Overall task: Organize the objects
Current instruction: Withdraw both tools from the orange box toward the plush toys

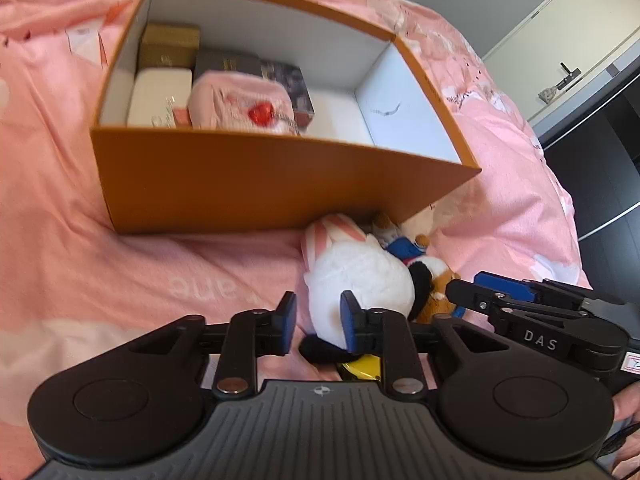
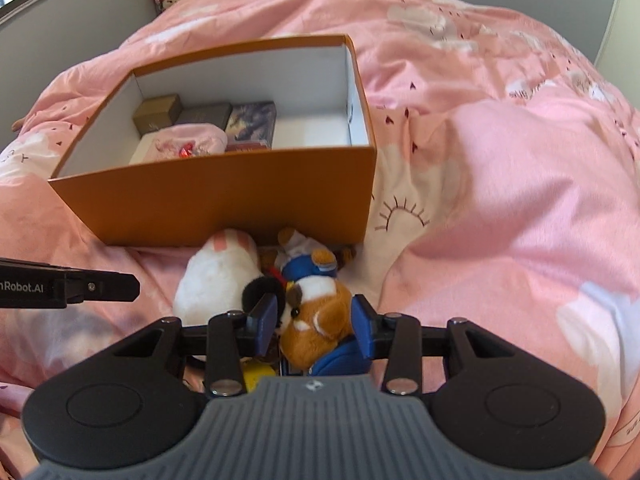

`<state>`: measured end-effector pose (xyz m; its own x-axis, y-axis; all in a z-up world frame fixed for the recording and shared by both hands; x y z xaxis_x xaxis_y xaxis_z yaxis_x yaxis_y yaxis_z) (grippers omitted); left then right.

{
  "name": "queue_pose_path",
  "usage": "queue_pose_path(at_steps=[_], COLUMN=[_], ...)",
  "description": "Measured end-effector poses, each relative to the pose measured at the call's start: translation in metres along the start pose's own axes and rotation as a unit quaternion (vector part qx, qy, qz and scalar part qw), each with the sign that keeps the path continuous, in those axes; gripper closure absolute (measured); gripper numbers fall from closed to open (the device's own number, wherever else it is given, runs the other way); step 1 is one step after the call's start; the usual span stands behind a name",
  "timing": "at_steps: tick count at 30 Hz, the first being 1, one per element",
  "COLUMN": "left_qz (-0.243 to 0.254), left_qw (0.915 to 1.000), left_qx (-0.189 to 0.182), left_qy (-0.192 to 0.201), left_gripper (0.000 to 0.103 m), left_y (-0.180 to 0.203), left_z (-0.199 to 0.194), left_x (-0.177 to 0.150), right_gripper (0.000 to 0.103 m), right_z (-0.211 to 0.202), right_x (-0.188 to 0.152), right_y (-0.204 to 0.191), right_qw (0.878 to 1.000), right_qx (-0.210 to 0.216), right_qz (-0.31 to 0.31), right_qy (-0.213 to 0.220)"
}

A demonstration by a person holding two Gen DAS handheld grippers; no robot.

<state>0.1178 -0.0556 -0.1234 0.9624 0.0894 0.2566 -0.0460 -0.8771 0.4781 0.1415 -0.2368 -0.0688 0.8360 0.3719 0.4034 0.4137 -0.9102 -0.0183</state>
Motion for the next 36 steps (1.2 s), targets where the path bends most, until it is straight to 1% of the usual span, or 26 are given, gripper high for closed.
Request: queue_pose_path(at_steps=[3,5,7,9,12,17,20,21,22,23,25,27,30,32,36], left_qz=[-0.008,-0.016,-0.020,-0.023,-0.019,0.024,0.039,0.041,0.039,0.036,0.030,0.027,0.023,0.017,0.001], left_qw=[0.9999,0.9998,0.9997,0.9995,0.9996,0.9992,0.9990,0.9989,0.9990,0.9991,0.9993,0.9995,0.9997,0.9998,0.9999], left_qx=[-0.011,-0.014,-0.015,-0.020,-0.022,-0.027,-0.021,-0.021,-0.022,-0.022,-0.021,-0.019,-0.011,-0.002,0.014], left_qy=[-0.006,-0.005,-0.002,0.000,0.005,0.017,0.008,0.003,-0.001,-0.003,-0.004,-0.001,-0.003,-0.006,-0.009], left_gripper=[0.064,0.055,0.054,0.048,0.046,0.048,0.048,0.047,0.047,0.046,0.043,0.041,0.035,0.029,0.027], left_y=[0.001,0.002,0.004,0.009,0.018,0.038,0.045,0.045,0.045,0.045,0.043,0.043,0.042,0.039,0.033], left_z=[0.006,0.009,0.011,0.014,0.017,0.017,0.022,0.024,0.026,0.027,0.027,0.026,0.025,0.024,0.024], left_x=[0.001,0.004,0.007,0.011,0.014,0.016,0.015,0.014,0.013,0.012,0.012,0.012,0.012,0.011,0.011], right_gripper=[0.060,0.060,0.060,0.060,0.060,0.060,0.059,0.057,0.049,0.048,0.047,0.047,0.047,0.046,0.045], right_z=[0.005,0.006,0.007,0.008,0.013,0.023,0.032,0.034,0.036,0.039,0.048,0.051,0.051,0.049,0.042], right_x=[-0.002,-0.002,0.001,0.003,0.004,0.005,0.003,0.003,0.003,0.003,0.000,-0.003,-0.003,-0.003,-0.003], right_y=[0.003,0.004,0.005,0.007,0.009,0.013,0.014,0.014,0.014,0.014,0.012,0.008,-0.001,-0.008,-0.020], right_qw=[1.000,1.000,1.000,1.000,1.000,0.999,0.998,0.998,0.998,0.997,0.996,0.994,0.995,0.996,0.995], right_qx=[-0.001,-0.001,-0.004,-0.005,-0.002,-0.004,0.026,0.034,0.041,0.048,0.054,0.071,0.070,0.069,0.074], right_qz=[0.008,0.009,0.007,0.004,0.002,0.007,0.015,0.018,0.020,0.021,0.022,0.021,0.000,-0.016,-0.047], right_qy=[-0.012,-0.014,-0.012,-0.013,-0.021,-0.033,-0.048,-0.051,-0.052,-0.056,-0.072,-0.075,-0.067,-0.061,-0.046])
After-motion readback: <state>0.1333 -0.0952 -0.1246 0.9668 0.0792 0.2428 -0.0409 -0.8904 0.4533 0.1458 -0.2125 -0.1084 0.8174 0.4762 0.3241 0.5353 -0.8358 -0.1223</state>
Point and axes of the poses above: each gripper's, at about its wrist camera, not at the fingertips, and z roughly the way its jaws point, y to its right, x to its top, the point moved 7 cm from there along z, roughly the way its jaws point, and after that the axes turned 10 degrees about -y, right-handed, at the moved point
